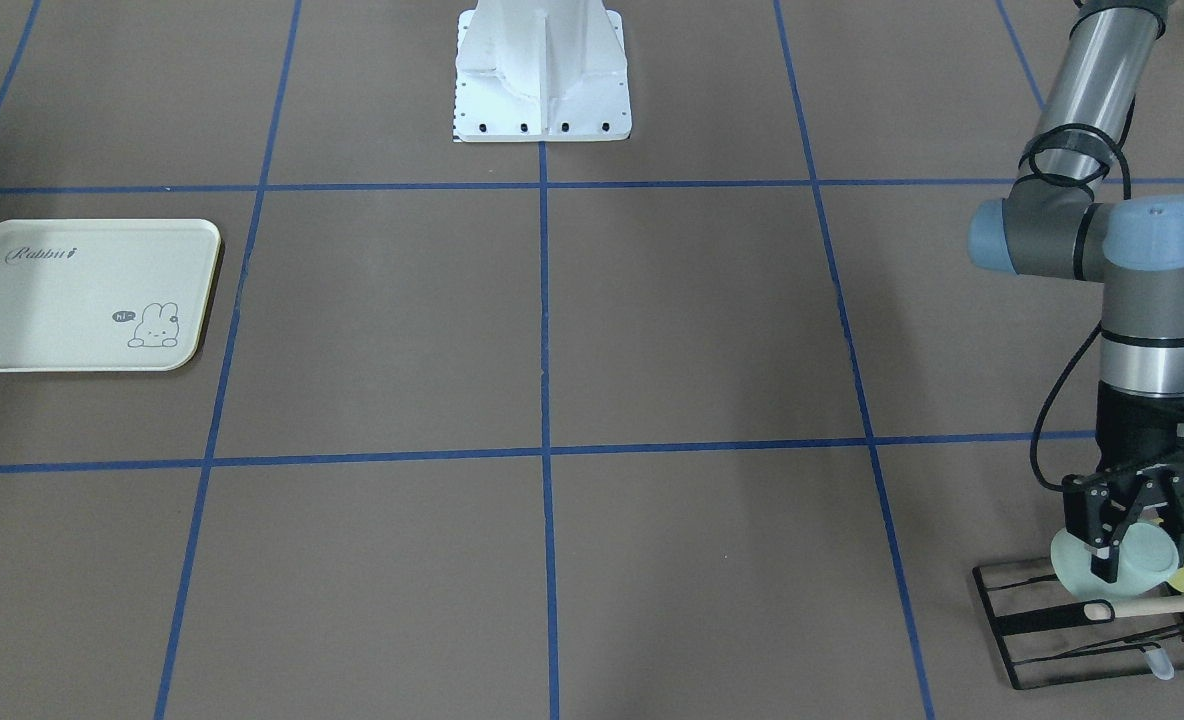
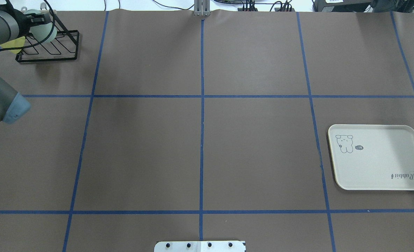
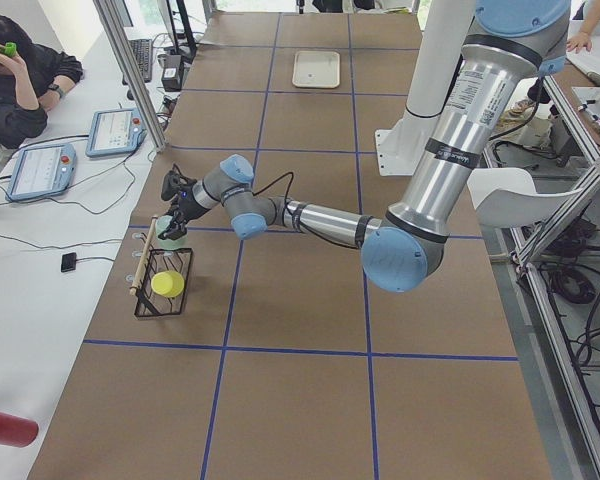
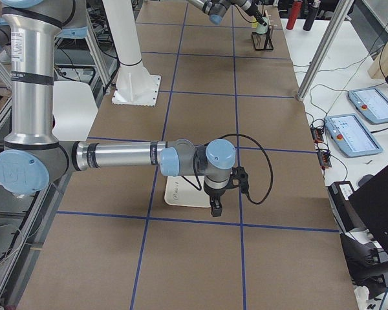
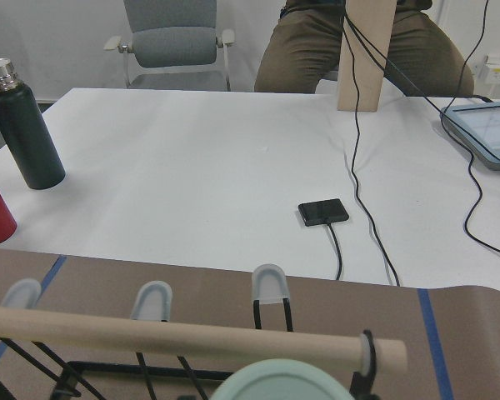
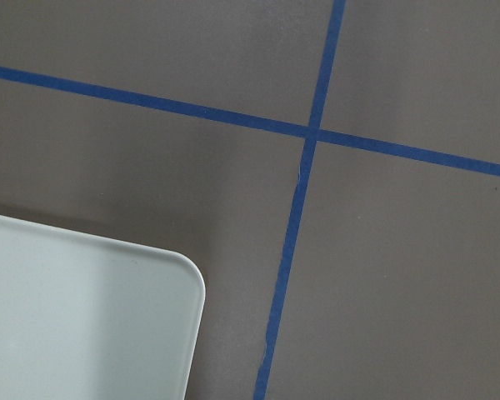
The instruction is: Left arm grabs green cup and hands to right arm on tray
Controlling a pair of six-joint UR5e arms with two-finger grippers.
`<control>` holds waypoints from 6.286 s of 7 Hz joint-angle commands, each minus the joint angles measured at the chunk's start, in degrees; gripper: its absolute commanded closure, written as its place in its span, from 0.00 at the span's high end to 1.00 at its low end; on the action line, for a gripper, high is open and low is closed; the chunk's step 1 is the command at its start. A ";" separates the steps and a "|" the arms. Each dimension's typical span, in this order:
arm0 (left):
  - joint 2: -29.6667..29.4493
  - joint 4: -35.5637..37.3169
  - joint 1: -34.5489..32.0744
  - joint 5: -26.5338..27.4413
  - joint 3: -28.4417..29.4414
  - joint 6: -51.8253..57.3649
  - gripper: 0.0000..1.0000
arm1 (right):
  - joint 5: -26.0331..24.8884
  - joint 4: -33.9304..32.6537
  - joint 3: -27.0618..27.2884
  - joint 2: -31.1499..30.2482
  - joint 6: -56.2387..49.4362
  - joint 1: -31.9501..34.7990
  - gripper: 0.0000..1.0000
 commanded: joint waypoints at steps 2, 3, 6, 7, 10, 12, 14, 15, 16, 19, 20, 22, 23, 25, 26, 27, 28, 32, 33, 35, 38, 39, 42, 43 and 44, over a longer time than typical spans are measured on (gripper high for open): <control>3.13 1.35 -1.87 -2.87 -7.01 0.05 0.28 | 0.20 0.10 0.52 0.00 -0.05 0.03 0.99; 3.23 4.66 -3.01 -3.23 -10.09 0.05 0.28 | 0.64 0.11 0.79 0.44 -0.05 0.03 0.99; 2.45 20.03 -3.90 -3.41 -22.22 -0.21 0.28 | 0.47 1.67 0.62 1.66 0.82 -1.19 0.99; 2.27 20.42 -3.81 -3.40 -22.59 -0.82 0.28 | 0.38 4.56 -0.60 4.80 7.44 -3.20 0.99; 1.74 20.34 -3.20 -2.97 -21.90 -8.53 0.28 | -0.23 14.91 -0.79 13.70 27.34 -10.16 0.99; 1.65 19.90 -2.06 -2.70 -22.33 -14.95 0.28 | -1.63 26.68 -0.79 15.63 44.59 -13.31 0.99; 1.13 19.63 2.75 0.80 -22.60 -22.77 0.29 | -1.90 39.41 -1.05 17.57 68.12 -17.35 0.99; -0.27 19.55 5.57 0.81 -22.51 -28.55 0.29 | -1.99 44.35 -0.88 18.27 77.03 -19.81 0.99; -2.81 19.54 8.47 0.81 -22.51 -34.43 0.29 | -1.99 48.14 -0.79 18.89 83.03 -21.23 0.99; -8.17 19.37 15.84 0.29 -26.10 -49.66 0.29 | -1.82 57.64 -0.44 22.49 98.25 -24.74 0.99; -10.11 19.37 16.84 0.20 -27.16 -54.48 0.29 | -1.82 62.37 -0.09 22.94 104.13 -25.89 0.99; -10.13 13.96 17.11 -7.48 -28.92 -66.94 0.29 | -1.90 72.14 -0.18 23.03 108.22 -28.43 0.99; -10.21 10.87 17.11 -8.84 -29.19 -73.71 0.29 | -1.99 75.39 -0.17 23.20 108.23 -29.75 0.99; -10.04 10.14 16.93 -15.08 -32.33 -84.20 0.29 | -2.08 81.02 0.09 24.26 108.14 -32.21 0.99; -9.43 10.14 16.93 -16.14 -34.09 -86.67 0.29 | -3.04 84.79 -0.09 24.52 107.88 -33.62 0.99; -9.51 10.05 16.93 -17.89 -34.81 -89.48 0.29 | -6.18 86.57 0.00 25.65 107.79 -36.33 0.99; -9.51 10.05 16.93 -19.99 -35.51 -92.12 0.29 | -8.13 86.68 0.09 26.97 107.79 -37.75 0.99; -9.78 7.87 17.20 -24.15 -36.13 -104.25 0.29 | -14.55 90.45 0.00 28.04 107.62 -42.67 0.98; -9.86 7.59 17.20 -24.49 -36.22 -105.50 0.29 | -16.04 91.07 -0.09 28.04 107.62 -43.56 0.98; -10.04 7.59 17.28 -24.94 -36.40 -107.09 0.29 | -16.49 91.07 -0.17 29.00 107.62 -43.74 0.96; -10.30 7.42 18.86 -26.52 -36.84 -109.45 0.29 | -17.81 91.07 -0.61 29.36 107.70 -43.83 0.94; -10.30 6.28 19.56 -26.43 -36.75 -109.81 0.29 | -17.90 90.98 -0.70 29.27 107.70 -44.00 0.94; -10.39 5.83 20.63 -26.43 -36.66 -111.04 0.29 | -18.87 90.98 -0.70 29.36 107.70 -45.67 0.93; -10.39 5.83 20.89 -26.43 -36.57 -111.05 0.29 | -18.95 90.98 -0.70 29.27 107.62 -46.02 0.92; -10.39 5.83 21.24 -26.43 -36.57 -111.05 0.29 | -18.96 90.98 -0.70 29.27 107.62 -46.11 0.90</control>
